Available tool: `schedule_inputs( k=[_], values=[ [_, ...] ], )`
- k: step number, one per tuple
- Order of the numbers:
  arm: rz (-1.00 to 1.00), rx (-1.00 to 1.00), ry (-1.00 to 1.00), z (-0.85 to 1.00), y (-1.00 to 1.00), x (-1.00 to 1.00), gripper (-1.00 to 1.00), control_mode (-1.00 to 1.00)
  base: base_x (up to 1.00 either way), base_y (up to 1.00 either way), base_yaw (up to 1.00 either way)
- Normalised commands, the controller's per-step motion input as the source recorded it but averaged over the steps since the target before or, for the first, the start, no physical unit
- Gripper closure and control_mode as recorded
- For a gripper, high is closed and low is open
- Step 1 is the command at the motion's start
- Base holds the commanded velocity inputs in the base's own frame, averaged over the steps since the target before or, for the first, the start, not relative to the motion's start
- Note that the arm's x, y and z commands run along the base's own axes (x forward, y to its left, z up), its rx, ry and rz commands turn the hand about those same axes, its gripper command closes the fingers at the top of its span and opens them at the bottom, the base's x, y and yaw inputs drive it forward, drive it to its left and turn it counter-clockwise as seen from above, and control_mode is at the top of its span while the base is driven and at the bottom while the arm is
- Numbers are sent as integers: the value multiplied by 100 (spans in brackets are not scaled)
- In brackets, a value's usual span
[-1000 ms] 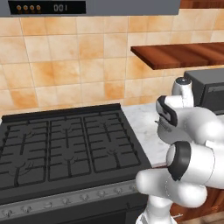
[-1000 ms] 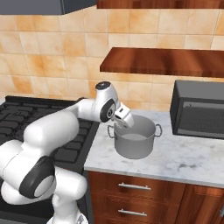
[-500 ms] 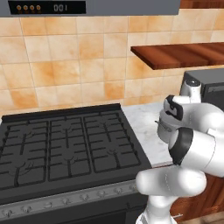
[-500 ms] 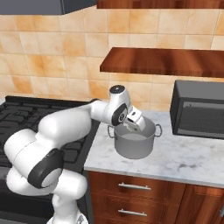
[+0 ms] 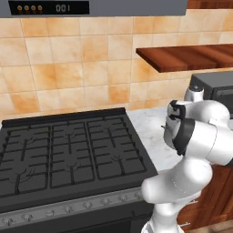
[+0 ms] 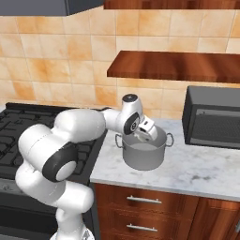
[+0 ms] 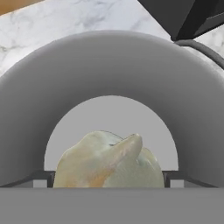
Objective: Turn on the sink faucet. Then move the garlic from the counter to the sink. Turn off the sink. Move the vegetable from the sink to the pot next to the stove. Finally move the pot to the front center burner.
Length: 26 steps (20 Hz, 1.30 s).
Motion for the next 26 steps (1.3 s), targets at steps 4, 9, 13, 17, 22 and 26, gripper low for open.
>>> schedule_inputs(
  k=[4, 9, 13, 17, 22, 26],
  values=[
    [5, 4, 5, -16, -20, 18, 100, -100, 0, 0, 0],
    [5, 4, 5, -19, -15, 21, 100, -100, 0, 0, 0],
    [4, 0, 4, -26, -2, 21, 100, -100, 0, 0, 0],
    [5, 2, 3, -25, -4, 13, 100, -100, 0, 0, 0],
    [5, 2, 3, -27, -4, 10, 100, -100, 0, 0, 0],
    [4, 1, 3, -25, -1, 11, 100, -100, 0, 0, 0]
  ],
)
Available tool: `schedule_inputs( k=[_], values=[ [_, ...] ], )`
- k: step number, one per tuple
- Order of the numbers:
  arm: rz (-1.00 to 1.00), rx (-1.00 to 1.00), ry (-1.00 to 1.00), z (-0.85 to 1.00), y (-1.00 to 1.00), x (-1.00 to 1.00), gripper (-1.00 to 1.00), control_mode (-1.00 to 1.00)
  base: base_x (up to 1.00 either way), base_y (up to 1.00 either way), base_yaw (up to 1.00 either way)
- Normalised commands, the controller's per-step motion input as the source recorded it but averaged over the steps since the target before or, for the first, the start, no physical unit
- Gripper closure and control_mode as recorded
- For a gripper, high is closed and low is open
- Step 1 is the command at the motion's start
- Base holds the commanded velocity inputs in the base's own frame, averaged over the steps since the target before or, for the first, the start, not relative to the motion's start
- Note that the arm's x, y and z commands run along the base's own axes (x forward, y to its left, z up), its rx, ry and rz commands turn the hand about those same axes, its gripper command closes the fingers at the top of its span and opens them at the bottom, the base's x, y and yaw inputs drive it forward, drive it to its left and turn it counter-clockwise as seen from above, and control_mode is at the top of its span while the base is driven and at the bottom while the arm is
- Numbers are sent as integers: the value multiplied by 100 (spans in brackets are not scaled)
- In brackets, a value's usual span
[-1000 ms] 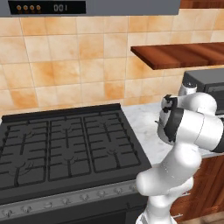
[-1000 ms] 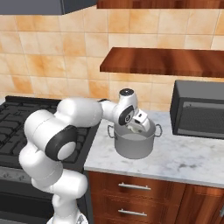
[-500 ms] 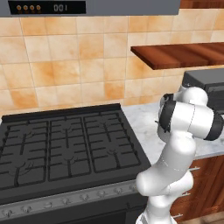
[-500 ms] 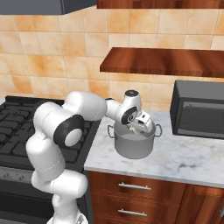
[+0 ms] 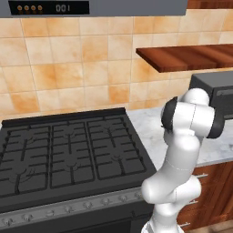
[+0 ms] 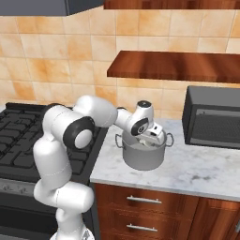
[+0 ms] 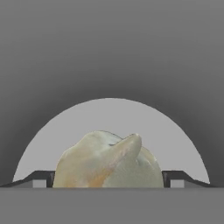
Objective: Turn on the sink faucet. Then move the garlic from the counter to the sink. Turn off the sink. Move the vegetable from the sink to the pot next to the stove. Finally move the pot to the front center burner.
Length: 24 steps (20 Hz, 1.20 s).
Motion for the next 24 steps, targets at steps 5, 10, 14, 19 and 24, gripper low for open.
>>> schedule_inputs(
  k=[5, 10, 14, 19, 24],
  values=[
    [4, 2, 1, -10, 0, 6, -100, -100, 0, 0, 0],
    [4, 1, 0, 0, 0, 0, -100, -100, 0, 0, 0],
    [2, 0, 0, 4, 3, 0, -100, -100, 0, 0, 0],
    [2, 0, 0, 17, 18, 2, -100, -100, 0, 0, 0],
    [0, 0, -6, 54, 32, -3, -100, -100, 0, 0, 0]
  ],
)
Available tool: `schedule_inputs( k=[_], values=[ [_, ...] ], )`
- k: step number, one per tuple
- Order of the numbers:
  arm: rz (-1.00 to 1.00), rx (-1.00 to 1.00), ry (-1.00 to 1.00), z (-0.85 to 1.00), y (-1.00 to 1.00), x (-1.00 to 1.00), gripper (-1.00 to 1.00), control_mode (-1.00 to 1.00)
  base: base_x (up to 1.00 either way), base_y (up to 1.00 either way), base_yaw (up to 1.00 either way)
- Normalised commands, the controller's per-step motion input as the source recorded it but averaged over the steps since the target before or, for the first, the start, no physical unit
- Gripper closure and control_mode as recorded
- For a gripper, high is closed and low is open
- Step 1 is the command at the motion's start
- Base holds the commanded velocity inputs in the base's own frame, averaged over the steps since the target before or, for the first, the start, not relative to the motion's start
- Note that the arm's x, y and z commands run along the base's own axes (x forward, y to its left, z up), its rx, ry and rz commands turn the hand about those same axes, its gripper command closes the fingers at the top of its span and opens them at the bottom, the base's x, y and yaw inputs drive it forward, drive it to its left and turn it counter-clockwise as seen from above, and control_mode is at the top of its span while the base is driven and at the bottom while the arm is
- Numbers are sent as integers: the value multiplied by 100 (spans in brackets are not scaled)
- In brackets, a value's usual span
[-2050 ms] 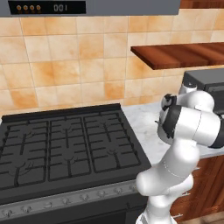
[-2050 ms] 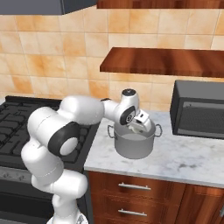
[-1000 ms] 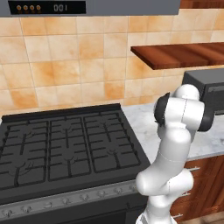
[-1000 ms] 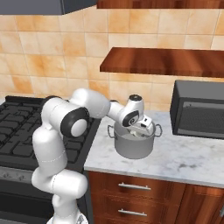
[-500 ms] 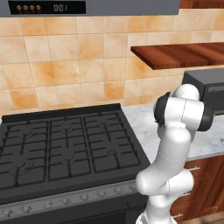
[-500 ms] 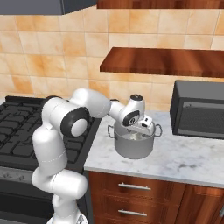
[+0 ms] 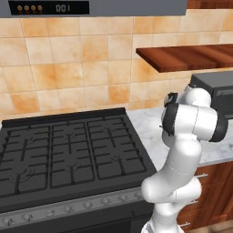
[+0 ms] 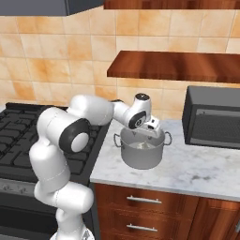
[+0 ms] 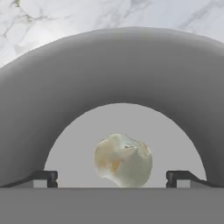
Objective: Turn on the sink faucet. Then move the garlic from the counter to the sink. Turn off the sink. Move the vegetable from the sink to the pot next to the stove. Finally move the pot to the front center burner.
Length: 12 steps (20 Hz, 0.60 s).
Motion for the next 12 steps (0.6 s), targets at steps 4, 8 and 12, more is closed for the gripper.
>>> schedule_inputs(
  k=[4, 8, 12],
  values=[
    [0, -1, -9, 51, 28, -9, -100, -100, 0, 0, 0],
    [2, -2, -5, 32, 28, -29, -100, -100, 0, 0, 0],
    [6, -3, -1, 15, 38, -38, -100, -100, 0, 0, 0]
  ],
)
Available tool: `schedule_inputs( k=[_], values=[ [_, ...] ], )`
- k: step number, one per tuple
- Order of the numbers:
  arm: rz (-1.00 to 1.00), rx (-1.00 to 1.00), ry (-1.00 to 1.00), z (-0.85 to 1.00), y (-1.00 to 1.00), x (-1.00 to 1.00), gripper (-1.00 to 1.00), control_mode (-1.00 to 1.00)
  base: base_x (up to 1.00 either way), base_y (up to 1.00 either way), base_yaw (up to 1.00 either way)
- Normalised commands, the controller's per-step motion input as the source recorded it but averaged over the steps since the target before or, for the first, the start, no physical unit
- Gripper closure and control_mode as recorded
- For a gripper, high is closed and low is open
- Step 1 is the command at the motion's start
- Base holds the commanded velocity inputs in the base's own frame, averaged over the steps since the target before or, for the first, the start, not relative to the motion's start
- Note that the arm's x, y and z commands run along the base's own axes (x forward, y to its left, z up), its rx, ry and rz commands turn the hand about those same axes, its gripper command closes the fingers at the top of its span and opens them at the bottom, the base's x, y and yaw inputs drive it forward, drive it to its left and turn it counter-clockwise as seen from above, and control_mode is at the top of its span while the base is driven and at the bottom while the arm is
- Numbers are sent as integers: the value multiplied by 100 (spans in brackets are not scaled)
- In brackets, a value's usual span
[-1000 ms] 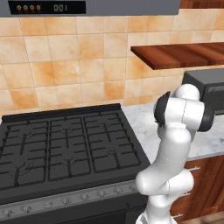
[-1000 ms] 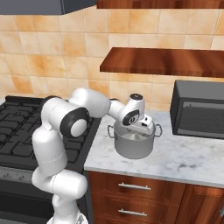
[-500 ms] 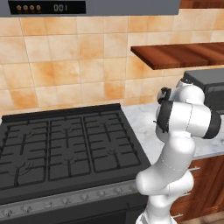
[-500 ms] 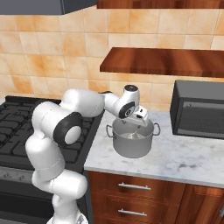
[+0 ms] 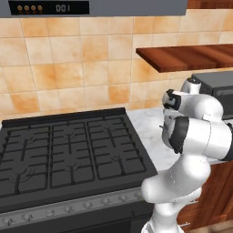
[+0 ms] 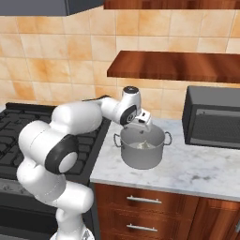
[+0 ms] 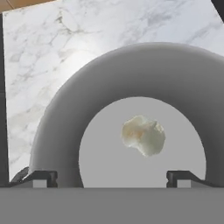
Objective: Turn on the sink faucet. Then move the garlic from the counter to the sink. Turn off the sink. Move the vegetable from the sink to the pot next to the stove. Finally move the pot to the front center burner.
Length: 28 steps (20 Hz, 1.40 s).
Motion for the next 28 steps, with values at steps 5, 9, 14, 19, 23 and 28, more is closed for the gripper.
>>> schedule_inputs(
  k=[5, 9, 14, 19, 23, 28],
  values=[
    [10, -3, 0, 6, 49, -43, -100, -100, 0, 0, 0],
    [12, -4, 0, 7, 49, -42, -100, -100, 0, 0, 0],
    [11, -5, 0, 1, 44, -34, -100, -100, 0, 0, 0],
    [8, -7, -3, 0, 12, -2, -100, -100, 0, 0, 0],
    [4, -13, -14, 0, 0, 12, -100, -100, 0, 0, 0],
    [2, -16, -6, -7, 0, 9, -100, -100, 0, 0, 0]
  ],
)
